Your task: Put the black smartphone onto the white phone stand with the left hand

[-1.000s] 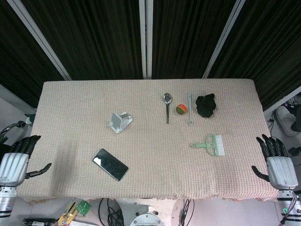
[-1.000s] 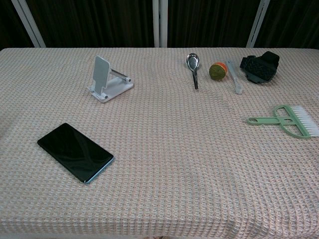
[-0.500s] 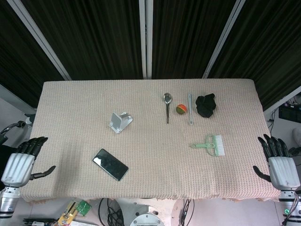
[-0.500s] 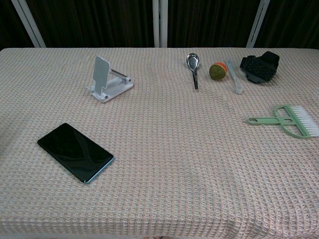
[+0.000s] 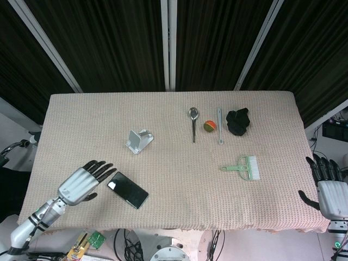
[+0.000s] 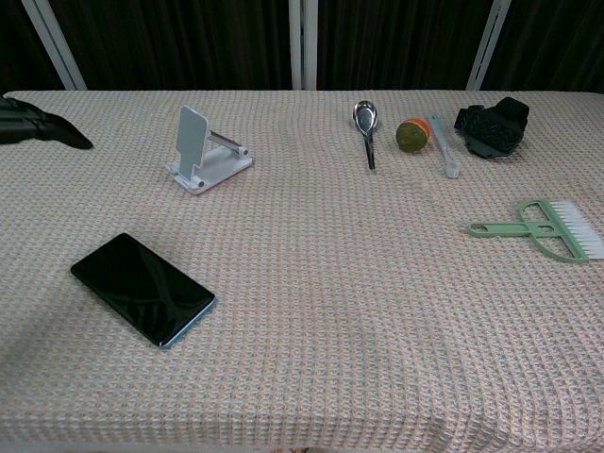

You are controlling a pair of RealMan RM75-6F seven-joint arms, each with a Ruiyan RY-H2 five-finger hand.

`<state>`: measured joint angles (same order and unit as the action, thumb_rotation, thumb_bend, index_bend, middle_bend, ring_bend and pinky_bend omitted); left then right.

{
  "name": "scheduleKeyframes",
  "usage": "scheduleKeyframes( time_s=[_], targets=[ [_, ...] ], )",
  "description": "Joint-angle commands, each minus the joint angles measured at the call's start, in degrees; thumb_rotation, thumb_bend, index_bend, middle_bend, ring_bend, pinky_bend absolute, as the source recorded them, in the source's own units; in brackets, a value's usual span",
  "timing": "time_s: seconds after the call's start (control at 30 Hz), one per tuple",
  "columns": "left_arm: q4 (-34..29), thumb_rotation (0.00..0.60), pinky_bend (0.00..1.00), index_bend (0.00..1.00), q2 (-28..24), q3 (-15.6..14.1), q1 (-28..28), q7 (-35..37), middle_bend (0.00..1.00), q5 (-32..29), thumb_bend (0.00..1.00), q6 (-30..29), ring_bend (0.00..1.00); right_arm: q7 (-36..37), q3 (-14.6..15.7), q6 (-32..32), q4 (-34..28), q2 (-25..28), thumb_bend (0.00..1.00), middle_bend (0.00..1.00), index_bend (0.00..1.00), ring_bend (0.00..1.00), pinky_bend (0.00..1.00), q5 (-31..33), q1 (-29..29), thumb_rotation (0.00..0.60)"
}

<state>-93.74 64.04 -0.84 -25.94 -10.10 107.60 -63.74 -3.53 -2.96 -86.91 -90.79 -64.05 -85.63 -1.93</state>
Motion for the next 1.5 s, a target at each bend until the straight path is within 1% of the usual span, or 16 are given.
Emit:
scheduleKeyframes(
  time_s=[0.03, 0.17, 0.33, 0.6, 0.87, 0.97, 1.23, 1.5],
  targets=[
    [-0.2, 0.6, 0.24, 0.11, 3.1, -1.0, -5.2, -1.4, 0.1, 1.8, 0.15, 7.0, 0.13, 0.7, 0.0, -0.5, 0.5, 0.2, 0.13, 0.0, 0.0, 0.0, 0.0, 0.3, 0.4, 0.6],
    [0.6, 0.6, 0.24, 0.11, 6.7, -0.6, -7.3, -2.1, 0.06, -1.3, 0.15, 11.2, 0.12, 2.2, -0.5, -1.3, 1.2, 0.5, 0.13, 0.0, 0.0, 0.0, 0.0, 0.9, 1.1, 0.6],
    [1.3, 0.6, 0.24, 0.11, 9.7, -0.3, -8.9, -2.1, 0.05, -4.5, 0.15, 14.0, 0.12, 2.4, -0.5, -1.3, 1.6, 0.6, 0.13, 0.0, 0.0, 0.0, 0.0, 0.9, 1.3, 0.6],
    [2.2, 0.6, 0.24, 0.11, 12.2, 0.2, -11.1, -4.8, 0.05, -10.1, 0.15, 18.5, 0.11, 1.9, -0.4, -0.7, 1.0, 0.6, 0.14, 0.0, 0.0, 0.0, 0.0, 0.5, 0.9, 0.6],
    [0.5, 0.6, 0.24, 0.12, 12.5, 0.2, -11.8, -6.0, 0.05, -17.3, 0.14, 22.0, 0.12, 2.3, -0.6, -0.7, 1.5, 0.5, 0.14, 0.0, 0.0, 0.0, 0.0, 0.9, 1.1, 0.6],
    [-0.2, 0.6, 0.24, 0.12, 12.7, 0.1, -11.9, -6.3, 0.05, -19.2, 0.15, 22.2, 0.11, 2.7, -0.7, -1.1, 1.9, 0.3, 0.14, 0.0, 0.0, 0.0, 0.0, 0.7, 1.2, 0.6],
    [-0.3, 0.6, 0.24, 0.12, 15.2, -0.3, -12.1, -7.7, 0.06, -20.9, 0.15, 21.0, 0.12, 3.6, -0.6, -1.1, 2.8, 0.0, 0.14, 0.0, 0.0, 0.0, 0.0, 0.3, 1.3, 0.6],
    [0.0, 0.6, 0.24, 0.16, 16.8, 0.4, -13.0, -8.6, 0.06, -22.7, 0.14, 20.1, 0.11, 3.7, -0.8, -1.4, 3.4, 0.1, 0.14, 0.0, 0.0, 0.0, 0.0, 0.6, 1.5, 0.6]
  ],
)
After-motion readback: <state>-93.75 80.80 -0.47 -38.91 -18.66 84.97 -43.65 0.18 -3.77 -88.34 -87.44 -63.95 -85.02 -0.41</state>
